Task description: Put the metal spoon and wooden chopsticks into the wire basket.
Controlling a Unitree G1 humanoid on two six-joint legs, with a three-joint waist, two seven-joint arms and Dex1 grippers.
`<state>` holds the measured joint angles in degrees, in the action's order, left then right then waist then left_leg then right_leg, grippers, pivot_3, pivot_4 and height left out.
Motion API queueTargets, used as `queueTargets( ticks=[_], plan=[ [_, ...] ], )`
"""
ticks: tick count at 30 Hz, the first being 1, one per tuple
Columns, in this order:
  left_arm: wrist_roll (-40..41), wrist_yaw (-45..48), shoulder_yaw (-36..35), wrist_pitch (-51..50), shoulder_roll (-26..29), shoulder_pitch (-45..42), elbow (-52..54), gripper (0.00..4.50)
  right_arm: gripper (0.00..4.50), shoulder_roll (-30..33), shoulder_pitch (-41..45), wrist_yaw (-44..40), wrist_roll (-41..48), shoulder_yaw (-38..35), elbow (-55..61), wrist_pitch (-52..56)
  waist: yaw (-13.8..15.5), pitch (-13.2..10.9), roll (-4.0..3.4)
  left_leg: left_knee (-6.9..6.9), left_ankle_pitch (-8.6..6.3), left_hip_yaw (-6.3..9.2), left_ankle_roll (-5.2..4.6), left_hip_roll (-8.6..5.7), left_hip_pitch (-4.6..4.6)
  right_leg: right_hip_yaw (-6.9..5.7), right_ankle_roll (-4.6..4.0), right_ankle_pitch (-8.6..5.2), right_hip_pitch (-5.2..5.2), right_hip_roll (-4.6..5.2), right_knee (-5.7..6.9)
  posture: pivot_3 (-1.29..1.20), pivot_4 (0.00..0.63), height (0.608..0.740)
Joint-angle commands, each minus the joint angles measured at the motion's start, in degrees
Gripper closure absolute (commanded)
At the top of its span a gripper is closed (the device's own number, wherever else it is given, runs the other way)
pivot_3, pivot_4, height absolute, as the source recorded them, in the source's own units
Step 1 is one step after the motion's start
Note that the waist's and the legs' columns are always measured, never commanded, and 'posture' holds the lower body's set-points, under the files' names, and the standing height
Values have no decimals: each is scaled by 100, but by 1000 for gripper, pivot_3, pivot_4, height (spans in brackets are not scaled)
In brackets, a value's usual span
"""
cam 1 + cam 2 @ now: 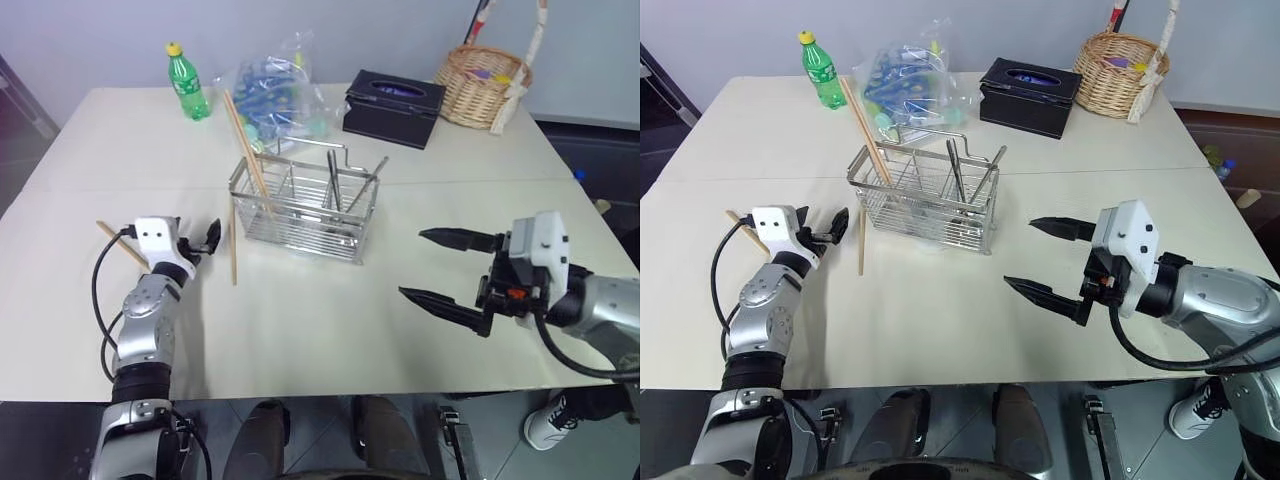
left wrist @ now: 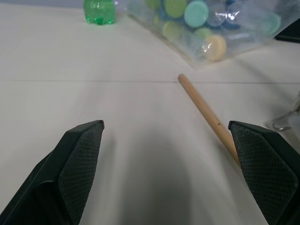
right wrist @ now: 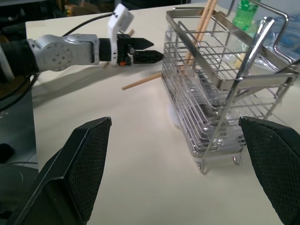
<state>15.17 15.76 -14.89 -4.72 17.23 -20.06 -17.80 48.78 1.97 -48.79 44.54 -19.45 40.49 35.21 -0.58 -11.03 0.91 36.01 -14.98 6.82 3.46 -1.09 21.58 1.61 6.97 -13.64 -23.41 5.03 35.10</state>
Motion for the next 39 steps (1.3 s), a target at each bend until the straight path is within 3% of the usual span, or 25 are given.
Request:
queueTargets(
  ticks=[1, 6, 18, 39],
  plan=[
    [-125, -437, -16, -561, 67, -263, 159, 0, 32, 33, 8, -7, -100, 15, 121, -211, -1, 0, 0, 0, 0, 1, 0, 0, 0, -1, 0, 0, 0, 0, 0, 0, 150, 740],
    [128, -367, 12, -1199, 17, -468, 673, 0, 32, -4, 22, 36, -292, 160, 37, -333, -4, 0, 1, 0, 0, 0, 0, 0, -1, -1, 1, 0, 1, 0, 0, 0, 150, 740],
    [-116, -1541, 171, -2964, -111, -1240, 1425, 0, 32, -162, 149, 173, -616, 550, -134, -546, -9, -2, 7, 2, 0, 1, 1, -1, -6, 0, 2, 0, 4, 0, 4, 0, 150, 740],
    [-266, -2686, -86, -5261, -642, -2195, 1140, 0, 32, -423, 297, 465, -801, 844, -133, -571, -10, -12, 23, 7, 1, 3, 3, -5, -4, 0, 6, 1, 5, 0, 6, 0, 150, 740]
  ],
)
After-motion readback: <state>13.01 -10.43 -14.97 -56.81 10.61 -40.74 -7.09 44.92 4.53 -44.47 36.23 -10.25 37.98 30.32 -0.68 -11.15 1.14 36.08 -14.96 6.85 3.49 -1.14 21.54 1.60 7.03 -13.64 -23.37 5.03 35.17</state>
